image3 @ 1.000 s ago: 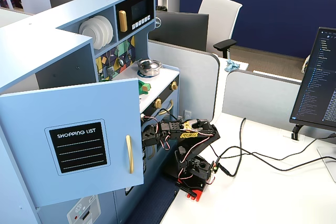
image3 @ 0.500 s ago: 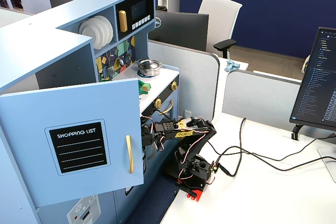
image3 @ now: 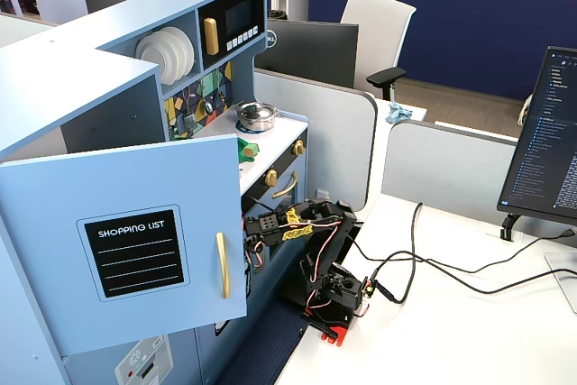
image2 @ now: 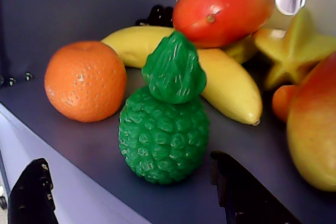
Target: Pick up the green pineapple from the left cabinet and place it in the green recipient
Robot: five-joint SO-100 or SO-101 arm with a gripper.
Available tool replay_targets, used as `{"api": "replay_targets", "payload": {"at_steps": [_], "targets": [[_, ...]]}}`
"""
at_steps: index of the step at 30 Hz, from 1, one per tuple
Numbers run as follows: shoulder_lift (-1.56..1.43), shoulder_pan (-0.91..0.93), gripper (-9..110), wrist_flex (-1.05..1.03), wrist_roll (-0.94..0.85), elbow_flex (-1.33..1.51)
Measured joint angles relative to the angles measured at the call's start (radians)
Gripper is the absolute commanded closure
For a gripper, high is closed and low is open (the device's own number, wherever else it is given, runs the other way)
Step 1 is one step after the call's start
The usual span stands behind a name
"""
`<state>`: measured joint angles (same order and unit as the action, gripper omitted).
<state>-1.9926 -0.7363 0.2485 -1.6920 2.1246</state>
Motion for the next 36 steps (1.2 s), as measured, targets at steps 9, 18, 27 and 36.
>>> {"api": "replay_targets", "payload": {"at_steps": [9,18,27,36], "targets": [[0.146,0.029,72,0.025,0.000,-0.095],[0.267,0.029,73,0.025,-0.011,-0.227],[0.367,0.029,74,0.031,-0.023,-0.324],[0.477,0.028,77,0.044,-0.023,-0.434]]}}
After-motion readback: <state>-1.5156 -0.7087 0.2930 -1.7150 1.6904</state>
